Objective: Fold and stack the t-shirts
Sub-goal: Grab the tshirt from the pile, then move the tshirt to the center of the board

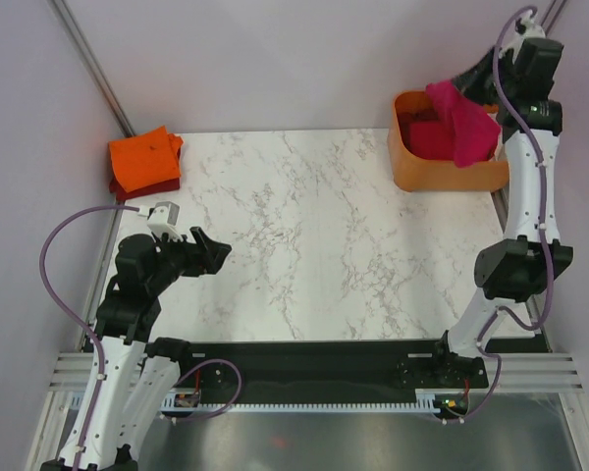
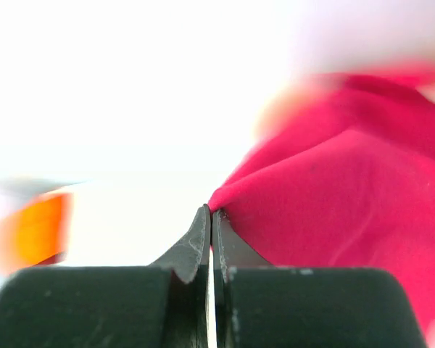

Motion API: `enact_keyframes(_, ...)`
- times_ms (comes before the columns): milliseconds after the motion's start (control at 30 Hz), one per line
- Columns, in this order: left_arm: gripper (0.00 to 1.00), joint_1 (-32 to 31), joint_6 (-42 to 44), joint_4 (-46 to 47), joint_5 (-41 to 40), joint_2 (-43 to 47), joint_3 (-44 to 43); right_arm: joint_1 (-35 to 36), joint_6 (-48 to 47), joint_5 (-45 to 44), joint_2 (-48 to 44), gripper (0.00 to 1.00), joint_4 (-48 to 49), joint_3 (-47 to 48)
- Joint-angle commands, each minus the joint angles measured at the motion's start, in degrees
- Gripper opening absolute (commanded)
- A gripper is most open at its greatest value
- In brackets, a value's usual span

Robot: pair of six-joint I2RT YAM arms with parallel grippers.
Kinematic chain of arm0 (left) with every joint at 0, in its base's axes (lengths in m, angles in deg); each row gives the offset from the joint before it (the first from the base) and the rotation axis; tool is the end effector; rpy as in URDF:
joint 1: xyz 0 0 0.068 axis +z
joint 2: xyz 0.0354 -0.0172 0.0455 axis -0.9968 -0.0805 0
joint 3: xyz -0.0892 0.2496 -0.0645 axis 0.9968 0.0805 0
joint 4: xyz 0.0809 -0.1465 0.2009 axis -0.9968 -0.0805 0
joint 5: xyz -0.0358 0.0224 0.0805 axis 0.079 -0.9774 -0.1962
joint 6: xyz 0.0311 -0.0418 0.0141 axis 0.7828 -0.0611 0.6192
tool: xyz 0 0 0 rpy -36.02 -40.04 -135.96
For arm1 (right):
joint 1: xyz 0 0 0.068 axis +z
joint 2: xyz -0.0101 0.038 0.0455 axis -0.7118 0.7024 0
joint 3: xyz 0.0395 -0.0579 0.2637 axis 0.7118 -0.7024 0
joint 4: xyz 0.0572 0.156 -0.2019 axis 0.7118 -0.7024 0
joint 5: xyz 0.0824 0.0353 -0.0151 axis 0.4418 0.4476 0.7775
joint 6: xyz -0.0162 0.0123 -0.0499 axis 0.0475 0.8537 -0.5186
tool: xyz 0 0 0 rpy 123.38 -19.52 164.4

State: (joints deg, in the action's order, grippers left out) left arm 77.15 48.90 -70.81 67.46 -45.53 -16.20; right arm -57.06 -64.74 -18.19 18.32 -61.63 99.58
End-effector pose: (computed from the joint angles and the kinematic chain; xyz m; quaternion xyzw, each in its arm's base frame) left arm 0.1239 -0.0282 0.3118 -0.0070 0.8217 -0.2543 0.5100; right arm 0.4081 -0.0741 0.4510 0.1672 0.7944 0.1746 0.5572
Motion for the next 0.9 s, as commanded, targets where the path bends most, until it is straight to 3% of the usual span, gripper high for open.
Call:
enact_keyframes(0, 0.84, -0.2, -0.6, 0.7, 0.0, 0.6, -1.1, 7.8, 5.1, 21.6, -5.0, 0.00, 4.4, 18.0)
enact_keyframes(100, 0.84, -0.2, -0.4, 0.7, -0.4, 1.2, -1.1, 9.2, 20.2, 26.1, -9.7, 0.00, 21.7, 17.1)
enact_keyframes(133, 0.84, -0.2, -0.5, 0.7, -0.5, 1.4, -1.1, 9.2, 23.2, 26.0, -11.4, 0.00, 32.2, 15.5)
enact_keyframes(233, 0.84, -0.2, -0.4, 0.7, -0.6, 1.9, -1.1, 9.2, 29.2, 25.3, -16.4, 0.00, 43.5, 11.9)
enact_keyframes(367, 0.84, -0.2, -0.4, 0.5, -0.8, 2.0, -1.1, 9.2, 25.5, 20.0, -17.8, 0.00, 35.5, 12.4)
enact_keyframes(400, 0.84, -0.2, -0.4, 0.6, -0.9, 2.1, -1.1, 9.2, 22.2, 18.2, -18.0, 0.06, 32.6, 11.8)
enact_keyframes(433, 0.84, -0.1, -0.4, 0.3, -0.9, 2.2, -1.2, 9.2, 20.1, 16.1, -18.4, 0.50, 24.8, 10.9)
enact_keyframes(467, 0.84, -0.2, -0.4, 0.4, -1.0, 2.1, -1.2, 9.2, 17.8, 13.5, -20.0, 0.83, 20.6, 6.3)
enact_keyframes(500, 0.84, -0.2, -0.3, 0.5, -1.0, 2.2, -1.2, 9.2, 16.3, 7.4, -21.4, 0.98, 17.4, 2.2)
enact_keyframes(667, 0.84, -0.2, -0.3, 0.2, -1.4, 1.3, -1.2, 9.3, 10.4, -6.4, -32.0, 0.98, 8.5, -36.7)
enact_keyframes(767, 0.84, -0.2, -0.3, -0.7, -1.8, -0.9, -1.5, 10.8, 8.1, -7.4, -35.3, 0.98, 8.4, -50.0)
enact_keyframes(867, 0.82, -0.2, 0.0, -1.6, -1.2, -4.3, -2.4, 18.0, 6.1, -9.2, -37.1, 0.98, 7.3, -54.9)
